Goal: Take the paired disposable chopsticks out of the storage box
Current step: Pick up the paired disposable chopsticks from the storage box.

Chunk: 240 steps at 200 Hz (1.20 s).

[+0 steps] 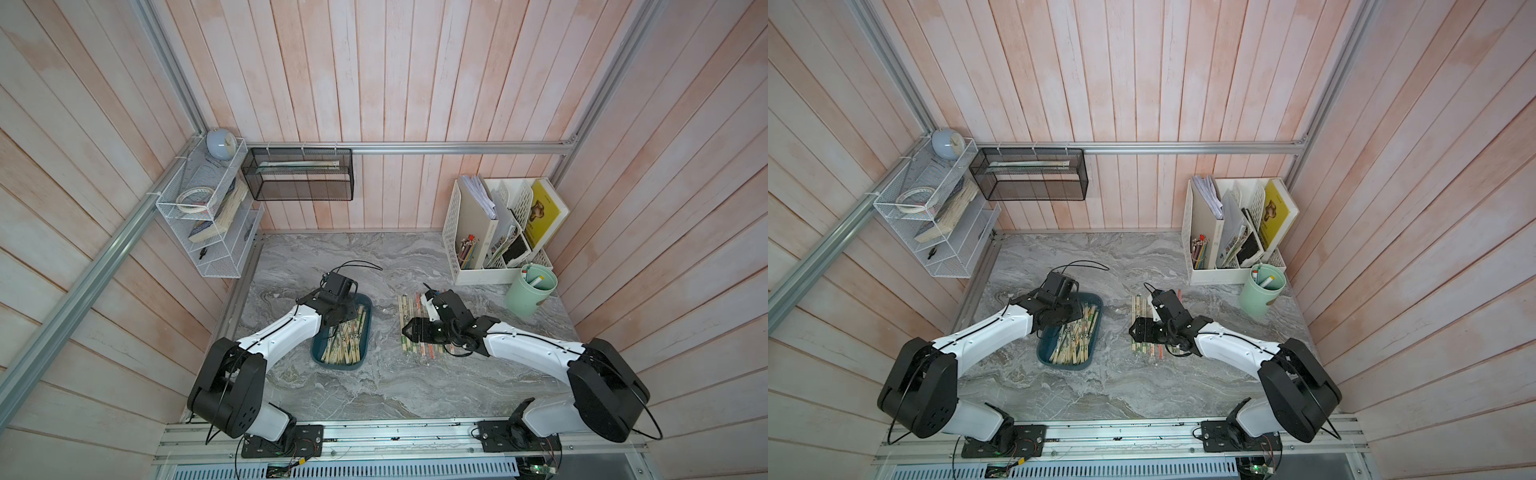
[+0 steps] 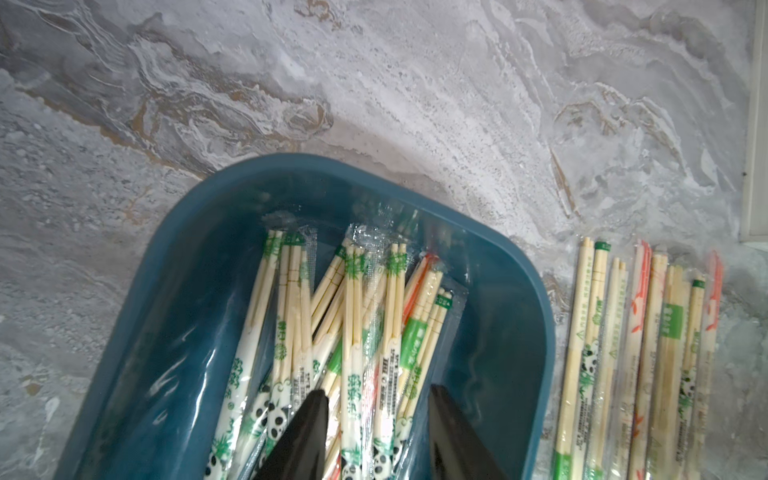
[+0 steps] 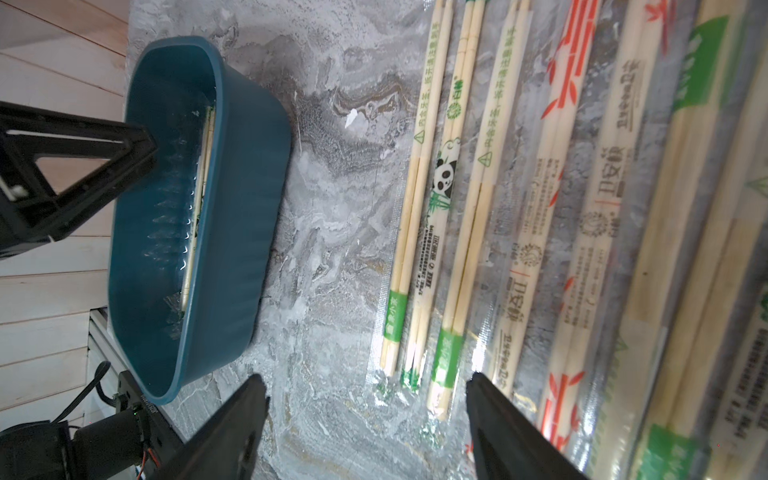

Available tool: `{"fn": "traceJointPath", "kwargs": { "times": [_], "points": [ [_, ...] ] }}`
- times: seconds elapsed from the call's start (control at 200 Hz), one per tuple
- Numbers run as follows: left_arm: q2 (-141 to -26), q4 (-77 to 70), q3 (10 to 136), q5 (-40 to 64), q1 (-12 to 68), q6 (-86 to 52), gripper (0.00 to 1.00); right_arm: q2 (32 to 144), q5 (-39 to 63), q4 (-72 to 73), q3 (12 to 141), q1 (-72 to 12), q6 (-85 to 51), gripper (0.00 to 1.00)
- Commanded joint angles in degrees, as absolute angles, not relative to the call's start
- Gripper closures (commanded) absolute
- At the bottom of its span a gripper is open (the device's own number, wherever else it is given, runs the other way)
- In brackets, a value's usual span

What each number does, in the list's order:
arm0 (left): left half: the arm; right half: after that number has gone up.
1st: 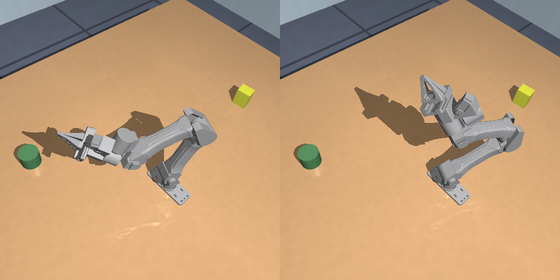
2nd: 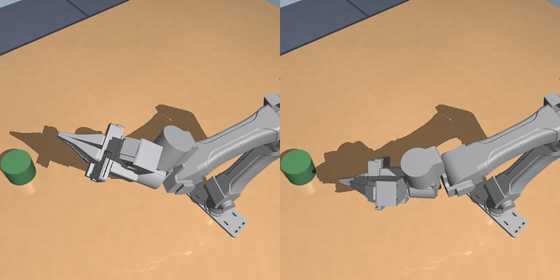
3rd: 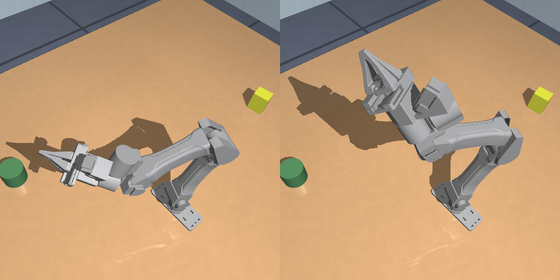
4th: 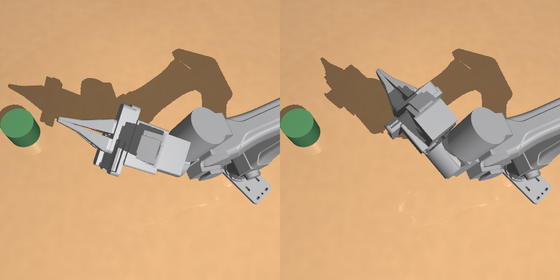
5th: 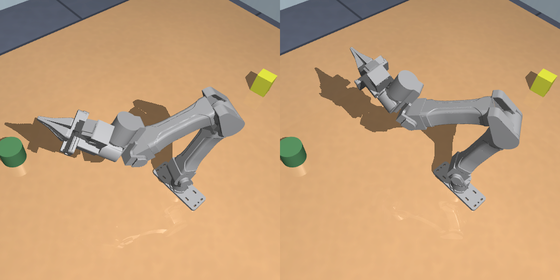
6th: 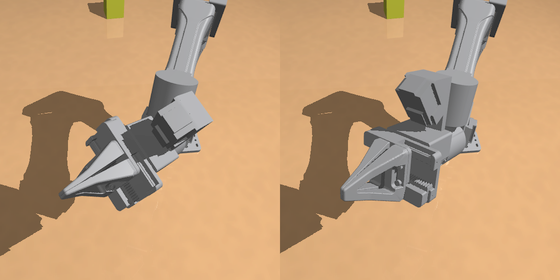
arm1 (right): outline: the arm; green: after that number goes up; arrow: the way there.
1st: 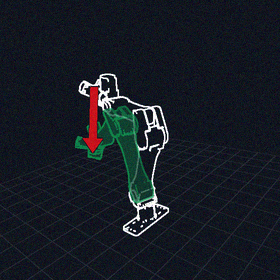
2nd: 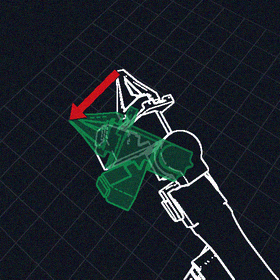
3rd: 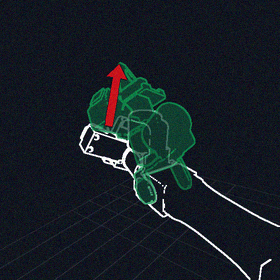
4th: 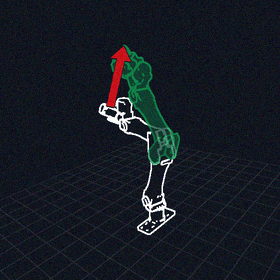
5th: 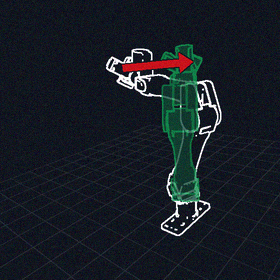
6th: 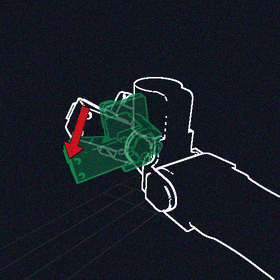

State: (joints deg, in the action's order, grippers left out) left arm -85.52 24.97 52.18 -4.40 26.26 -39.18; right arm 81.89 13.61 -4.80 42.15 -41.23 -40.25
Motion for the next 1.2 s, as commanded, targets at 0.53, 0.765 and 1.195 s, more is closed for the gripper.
{"fn": "traceJointPath", "kwargs": {
  "times": [0.53,0.765,1.195],
  "points": [
    [-89.75,21.97,48.07,-3.16,28.02,-41.66,0.68,87.13,16.01,-3.87,45.58,-42.09,-37.44,0.22],
    [-91.03,22.85,48.51,-4.64,28.30,-41.66,0.69,85.34,14.94,-3.69,43.41,-42.10,-37.53,0.22],
    [-94.07,22.78,50.05,-5.00,28.48,-40.88,0.70,85.03,14.44,-3.61,43.31,-41.84,-37.18,0.22]
  ]
}}
